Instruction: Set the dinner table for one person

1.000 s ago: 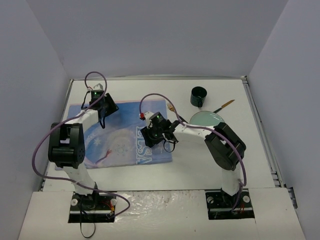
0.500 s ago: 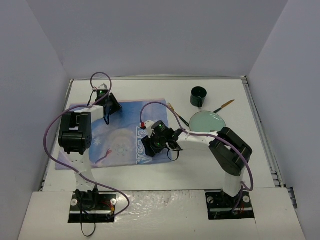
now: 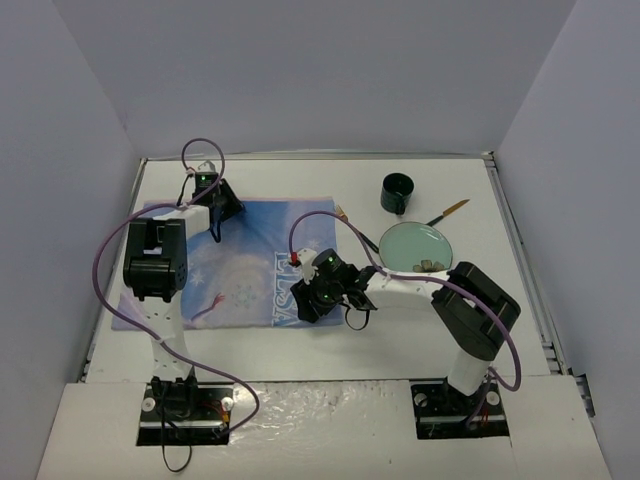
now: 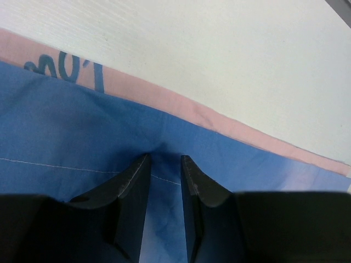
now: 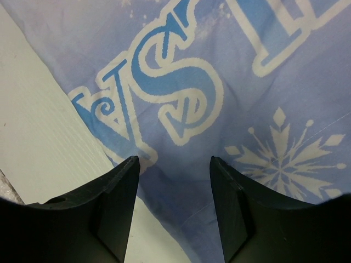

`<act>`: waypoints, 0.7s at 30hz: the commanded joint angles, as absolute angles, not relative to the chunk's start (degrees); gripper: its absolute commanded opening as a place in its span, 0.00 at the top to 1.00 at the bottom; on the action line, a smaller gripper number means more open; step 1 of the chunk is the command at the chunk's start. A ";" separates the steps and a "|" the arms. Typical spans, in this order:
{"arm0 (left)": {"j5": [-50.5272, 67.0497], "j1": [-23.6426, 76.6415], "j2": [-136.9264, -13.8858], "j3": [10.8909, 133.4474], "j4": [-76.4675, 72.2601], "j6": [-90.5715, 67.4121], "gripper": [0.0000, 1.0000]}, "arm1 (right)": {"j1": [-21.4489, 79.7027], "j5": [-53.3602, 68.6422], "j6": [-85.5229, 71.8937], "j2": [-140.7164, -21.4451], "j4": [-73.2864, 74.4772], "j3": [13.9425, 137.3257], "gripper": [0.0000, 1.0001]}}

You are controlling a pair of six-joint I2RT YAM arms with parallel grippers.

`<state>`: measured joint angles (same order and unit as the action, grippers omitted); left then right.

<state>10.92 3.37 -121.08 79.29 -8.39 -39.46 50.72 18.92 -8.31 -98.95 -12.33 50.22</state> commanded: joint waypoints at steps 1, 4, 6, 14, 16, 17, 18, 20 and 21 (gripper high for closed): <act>10.48 2.28 -119.00 80.46 -8.33 -38.56 0.71 | 51.24 19.23 -8.82 -96.69 -8.63 51.09 0.47; 11.26 2.37 -115.49 80.83 -6.70 -37.50 0.62 | 51.23 18.60 -7.88 -95.98 -6.92 55.07 0.45; 11.56 2.37 -112.85 81.77 -4.92 -36.60 0.48 | 51.15 17.81 -7.19 -95.43 -5.68 58.06 0.43; 7.65 2.37 -97.08 84.74 6.77 -30.32 0.20 | 50.19 17.31 -4.54 -95.53 -1.94 75.11 0.34; 4.86 2.29 -92.48 83.16 10.27 -29.62 0.18 | 48.67 17.39 -5.11 -96.80 -1.67 78.50 0.32; 2.36 2.29 -89.43 80.82 13.06 -29.62 0.18 | 47.72 16.94 -5.76 -98.00 -1.72 79.45 0.31; -0.02 2.29 -86.83 78.70 15.43 -29.62 0.18 | 46.58 16.62 -6.34 -99.03 -1.76 80.33 0.31; -3.50 2.25 -83.27 74.41 18.48 -29.73 0.19 | 43.97 16.95 -7.09 -100.86 -1.83 82.49 0.31; -4.94 2.21 -81.22 71.82 20.19 -29.83 0.19 | 42.94 17.26 -7.47 -102.01 -1.90 83.88 0.31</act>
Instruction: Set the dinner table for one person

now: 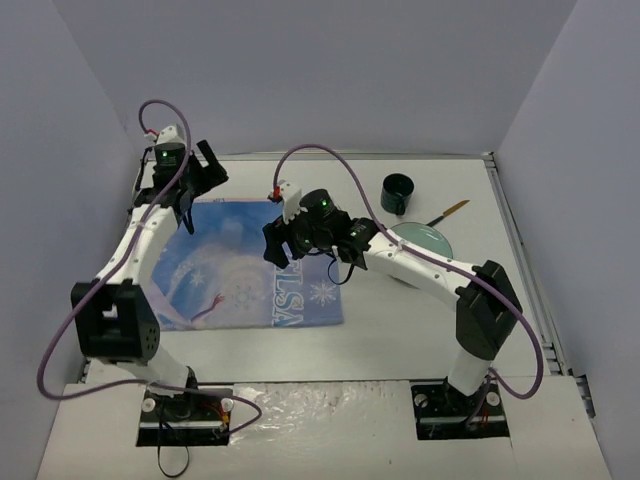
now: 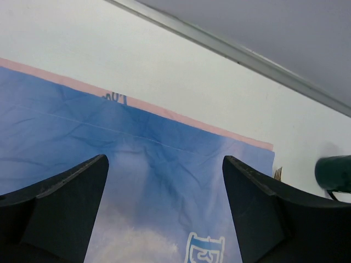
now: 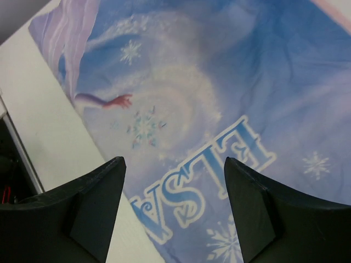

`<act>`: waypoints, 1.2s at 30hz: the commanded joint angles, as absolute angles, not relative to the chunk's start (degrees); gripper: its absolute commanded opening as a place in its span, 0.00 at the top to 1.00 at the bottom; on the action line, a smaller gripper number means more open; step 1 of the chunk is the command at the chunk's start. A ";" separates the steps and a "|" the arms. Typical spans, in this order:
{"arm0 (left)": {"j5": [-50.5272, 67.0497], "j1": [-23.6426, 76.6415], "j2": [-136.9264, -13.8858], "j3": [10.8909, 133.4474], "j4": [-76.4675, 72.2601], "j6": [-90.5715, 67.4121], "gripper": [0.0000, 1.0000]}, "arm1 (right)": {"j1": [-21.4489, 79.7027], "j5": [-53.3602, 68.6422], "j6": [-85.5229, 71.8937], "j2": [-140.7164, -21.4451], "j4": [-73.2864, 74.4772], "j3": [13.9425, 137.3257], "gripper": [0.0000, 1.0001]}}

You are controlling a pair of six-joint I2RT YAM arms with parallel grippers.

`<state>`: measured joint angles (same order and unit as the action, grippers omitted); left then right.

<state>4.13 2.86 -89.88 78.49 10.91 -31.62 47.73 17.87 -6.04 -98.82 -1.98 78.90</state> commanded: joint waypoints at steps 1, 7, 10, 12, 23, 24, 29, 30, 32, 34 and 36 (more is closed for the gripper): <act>-6.21 2.08 -78.67 68.95 21.40 -30.55 0.19 | 42.04 17.37 -7.61 -103.10 -1.96 85.13 0.31; -8.79 -1.70 -67.70 51.09 23.98 -36.98 0.26 | 38.06 17.04 -7.31 -109.63 -2.71 90.19 0.36; -7.77 -5.23 -64.77 44.91 24.61 -39.40 0.29 | 36.94 16.24 -7.38 -112.58 -4.83 90.96 0.40; -7.07 -6.96 -63.76 42.36 24.52 -39.95 0.31 | 36.51 16.00 -7.21 -114.27 -6.26 91.26 0.43; -9.12 -8.79 -66.51 34.86 23.97 -44.90 0.39 | 35.36 16.50 -6.21 -121.83 -13.19 91.73 0.49; -9.45 -9.04 -66.84 34.44 24.18 -45.60 0.40 | 35.28 16.58 -6.17 -122.45 -13.82 91.56 0.48; -11.88 -10.13 -67.61 33.20 25.59 -47.95 0.41 | 34.61 16.15 -5.98 -124.85 -16.05 90.85 0.45; -12.12 -10.21 -67.85 33.13 26.01 -48.26 0.41 | 34.36 16.08 -5.98 -125.16 -16.18 90.79 0.44; -11.77 -11.20 -68.32 32.54 26.13 -48.78 0.41 | 33.66 16.08 -5.92 -125.81 -16.53 90.44 0.42; -11.25 -12.04 -69.68 31.98 26.05 -49.32 0.41 | 32.82 16.08 -5.82 -126.47 -16.70 90.19 0.41; -10.79 -12.43 -71.09 31.90 26.02 -49.55 0.41 | 32.17 16.17 -5.65 -126.87 -16.70 90.02 0.39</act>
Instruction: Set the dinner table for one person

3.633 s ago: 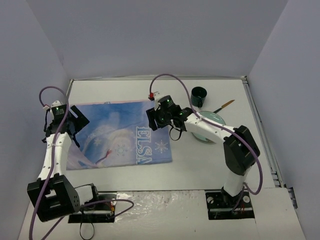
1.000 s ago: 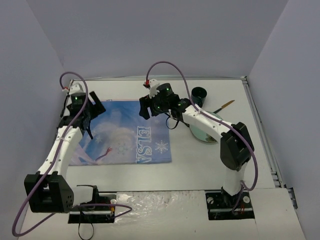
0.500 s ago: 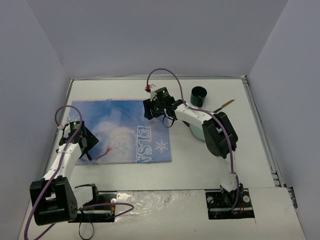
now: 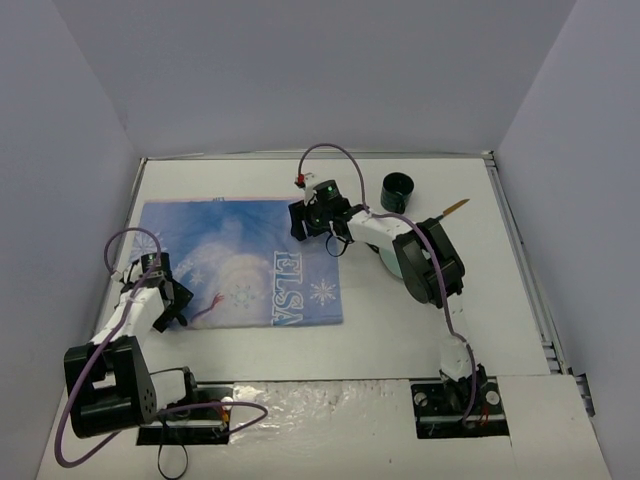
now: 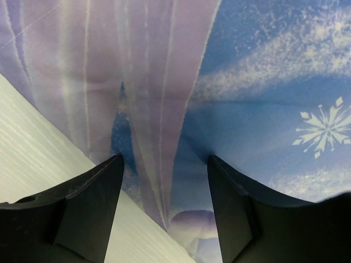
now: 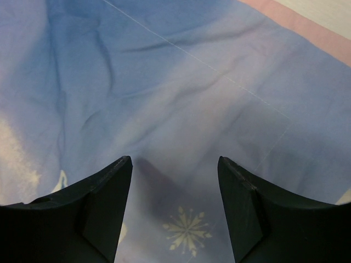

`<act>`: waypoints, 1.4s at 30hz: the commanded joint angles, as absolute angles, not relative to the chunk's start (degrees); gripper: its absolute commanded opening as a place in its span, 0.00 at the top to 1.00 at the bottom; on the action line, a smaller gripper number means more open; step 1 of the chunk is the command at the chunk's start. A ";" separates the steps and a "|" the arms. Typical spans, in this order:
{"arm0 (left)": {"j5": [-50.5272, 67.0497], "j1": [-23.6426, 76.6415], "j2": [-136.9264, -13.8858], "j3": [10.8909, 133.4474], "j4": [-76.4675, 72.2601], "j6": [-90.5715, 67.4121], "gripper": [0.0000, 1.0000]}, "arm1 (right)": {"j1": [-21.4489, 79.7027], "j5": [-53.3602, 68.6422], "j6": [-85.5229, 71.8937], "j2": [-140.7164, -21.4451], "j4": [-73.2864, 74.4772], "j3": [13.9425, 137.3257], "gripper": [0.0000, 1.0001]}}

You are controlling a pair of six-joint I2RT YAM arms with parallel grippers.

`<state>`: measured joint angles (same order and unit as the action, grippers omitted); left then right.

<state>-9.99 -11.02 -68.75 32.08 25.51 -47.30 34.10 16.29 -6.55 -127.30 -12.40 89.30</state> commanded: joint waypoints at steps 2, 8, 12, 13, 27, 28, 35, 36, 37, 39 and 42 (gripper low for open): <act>-10.26 -12.74 -72.53 32.10 26.20 -49.61 0.41 | 31.57 16.17 -5.43 -127.09 -16.77 89.55 0.37; -9.96 -13.77 -73.57 31.61 26.34 -50.54 0.43 | 29.77 16.52 -5.24 -127.15 -16.70 88.83 0.34; -10.02 -14.05 -73.73 31.64 26.45 -50.63 0.44 | 29.44 16.44 -5.10 -126.91 -16.61 88.68 0.34; -10.10 -14.14 -73.74 31.64 26.54 -50.63 0.44 | 29.36 16.44 -5.18 -126.91 -16.69 88.76 0.34; -9.93 -14.62 -72.30 30.29 27.23 -51.80 0.44 | 28.36 13.58 -4.89 -129.60 -13.14 93.26 0.33; -9.91 -14.70 -72.21 30.20 27.33 -51.85 0.44 | 28.21 13.23 -4.83 -129.87 -12.83 93.44 0.33; -9.77 -14.77 -71.81 30.01 27.33 -51.98 0.44 | 27.42 12.57 -4.54 -129.33 -12.10 94.95 0.33; -9.68 -14.77 -71.81 30.05 27.33 -52.03 0.44 | 27.42 12.57 -4.49 -129.13 -11.80 95.74 0.33; -9.59 -14.77 -71.81 30.06 27.25 -52.03 0.44 | 27.50 12.81 -4.48 -128.63 -11.66 96.24 0.33; -9.32 -14.77 -71.75 30.12 27.04 -51.92 0.44 | 27.71 13.79 -4.48 -127.25 -11.51 97.23 0.33; -8.67 -14.77 -71.46 30.20 26.51 -51.68 0.44 | 28.83 16.08 -4.02 -124.72 -11.51 98.82 0.33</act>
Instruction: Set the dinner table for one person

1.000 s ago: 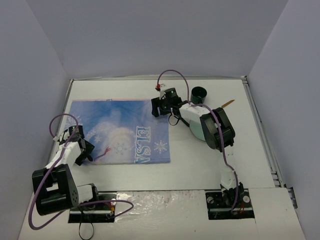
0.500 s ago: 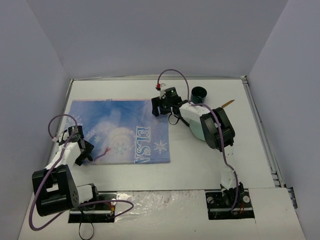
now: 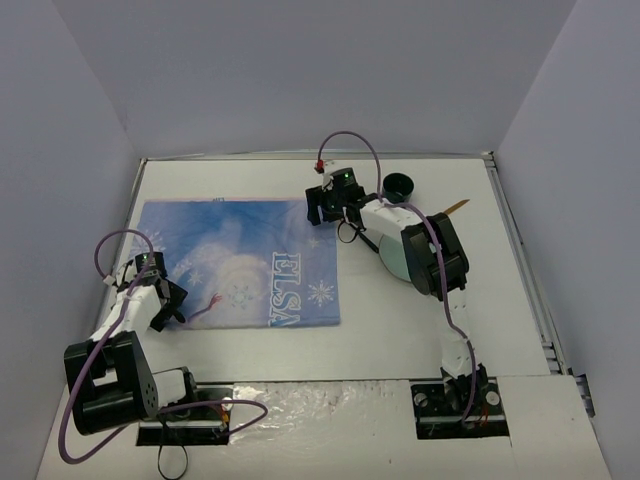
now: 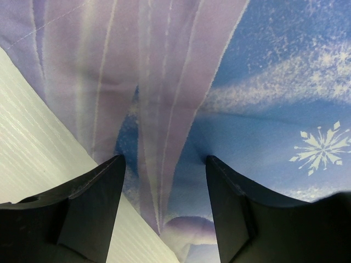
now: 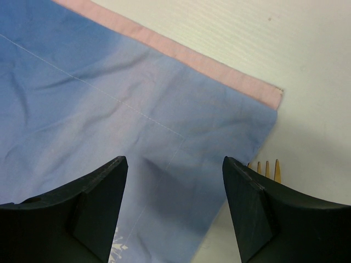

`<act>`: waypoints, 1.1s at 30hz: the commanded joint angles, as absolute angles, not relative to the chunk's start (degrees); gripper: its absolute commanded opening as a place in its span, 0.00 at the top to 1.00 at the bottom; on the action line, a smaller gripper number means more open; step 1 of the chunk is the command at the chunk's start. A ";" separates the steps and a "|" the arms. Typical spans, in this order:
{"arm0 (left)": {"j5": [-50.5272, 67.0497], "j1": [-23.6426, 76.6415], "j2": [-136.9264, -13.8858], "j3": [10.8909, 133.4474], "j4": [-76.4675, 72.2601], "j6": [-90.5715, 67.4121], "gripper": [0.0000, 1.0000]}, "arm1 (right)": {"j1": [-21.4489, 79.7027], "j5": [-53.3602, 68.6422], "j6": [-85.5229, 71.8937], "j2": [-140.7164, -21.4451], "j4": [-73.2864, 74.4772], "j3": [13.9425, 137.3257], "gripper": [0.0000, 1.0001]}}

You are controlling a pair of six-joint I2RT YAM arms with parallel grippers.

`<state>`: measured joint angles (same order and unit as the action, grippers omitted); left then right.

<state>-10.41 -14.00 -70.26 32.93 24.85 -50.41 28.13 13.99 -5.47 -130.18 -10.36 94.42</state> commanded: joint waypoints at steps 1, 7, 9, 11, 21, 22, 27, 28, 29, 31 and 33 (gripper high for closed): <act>-8.56 -14.77 -71.44 30.15 26.40 -51.67 0.44 | 29.45 16.90 -3.97 -124.30 -11.51 99.30 0.33; -7.68 -14.77 -71.47 29.92 25.59 -51.89 0.44 | 34.82 22.56 -5.25 -125.16 -11.51 103.32 0.33; -7.41 -14.77 -71.54 29.58 25.25 -52.15 0.44 | 36.87 23.32 -5.97 -126.60 -11.51 104.07 0.33; -7.30 -14.77 -71.62 29.37 25.07 -52.21 0.44 | 38.22 23.54 -6.55 -127.94 -11.59 104.78 0.33; -7.22 -14.77 -72.57 29.29 25.05 -52.37 0.44 | 39.58 24.79 -10.20 -134.82 -15.77 106.06 0.33; -7.21 -14.77 -72.63 29.27 25.08 -52.42 0.44 | 39.24 24.92 -10.30 -135.49 -15.85 106.36 0.33; -7.47 -14.77 -72.72 29.31 25.40 -52.51 0.44 | 37.50 25.70 -11.02 -138.19 -16.21 106.79 0.33; -7.45 -14.79 -72.77 29.33 25.42 -52.56 0.43 | 37.17 25.77 -11.07 -138.47 -16.33 106.63 0.33; -7.40 -14.84 -72.77 29.28 25.47 -52.56 0.44 | 36.76 25.83 -11.07 -138.78 -16.48 106.27 0.33; -7.31 -14.85 -72.85 29.12 25.56 -52.48 0.44 | 35.58 25.61 -11.15 -139.17 -16.83 105.71 0.33; -7.43 -14.92 -72.86 29.23 25.91 -52.54 0.44 | 34.41 25.58 -11.09 -139.35 -16.94 105.58 0.32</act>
<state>-10.31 -14.06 -70.12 32.36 24.14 -50.41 36.63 25.57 -10.64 -139.37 -15.16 104.40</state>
